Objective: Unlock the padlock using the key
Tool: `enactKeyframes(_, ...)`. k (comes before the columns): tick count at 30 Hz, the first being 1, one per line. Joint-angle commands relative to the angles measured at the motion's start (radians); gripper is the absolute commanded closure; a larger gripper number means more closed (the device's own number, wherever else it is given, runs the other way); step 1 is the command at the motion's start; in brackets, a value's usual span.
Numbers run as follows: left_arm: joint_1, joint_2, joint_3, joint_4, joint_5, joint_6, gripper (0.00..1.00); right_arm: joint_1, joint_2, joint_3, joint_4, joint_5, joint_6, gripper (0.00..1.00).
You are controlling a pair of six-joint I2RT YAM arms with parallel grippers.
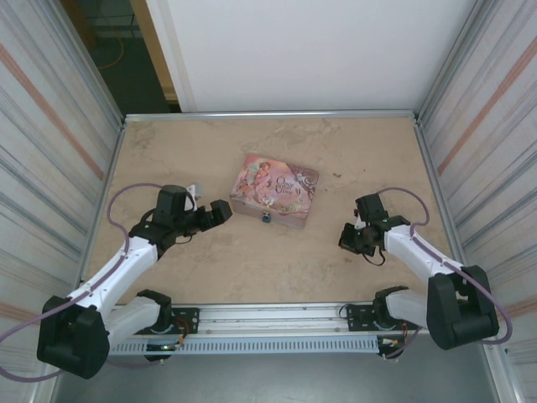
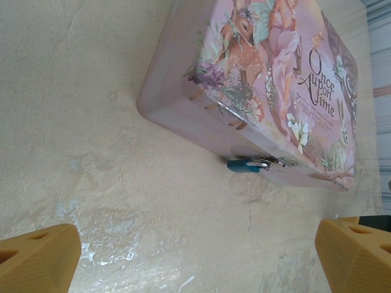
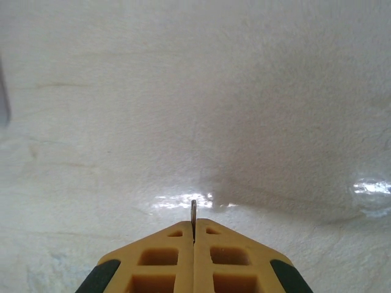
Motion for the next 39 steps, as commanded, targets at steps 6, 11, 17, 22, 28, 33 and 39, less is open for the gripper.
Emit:
enactKeyframes(6,0.000,-0.062,0.078,0.062,0.065,0.080,0.03,0.048,-0.145,0.080,0.050,-0.059,-0.141,1.00)
enactKeyframes(11,-0.002,-0.064,0.119,0.122,0.166,0.127,0.15,0.120,-0.207,0.134,0.112,-0.073,-0.250,1.00)
enactKeyframes(17,-0.021,-0.053,0.151,0.205,0.296,0.175,0.28,0.189,-0.216,0.195,0.212,-0.162,-0.371,1.00)
enactKeyframes(22,-0.050,-0.023,0.186,0.270,0.421,0.195,0.42,0.235,-0.193,0.248,0.262,-0.274,-0.453,1.00)
enactKeyframes(28,-0.138,0.019,0.245,0.277,0.465,0.261,0.48,0.288,-0.170,0.306,0.275,-0.346,-0.505,1.00)
enactKeyframes(33,-0.170,0.060,0.271,0.319,0.505,0.264,0.55,0.332,-0.119,0.345,0.278,-0.355,-0.520,1.00)
enactKeyframes(39,-0.211,0.100,0.298,0.337,0.529,0.273,0.59,0.383,-0.104,0.374,0.293,-0.364,-0.521,1.00)
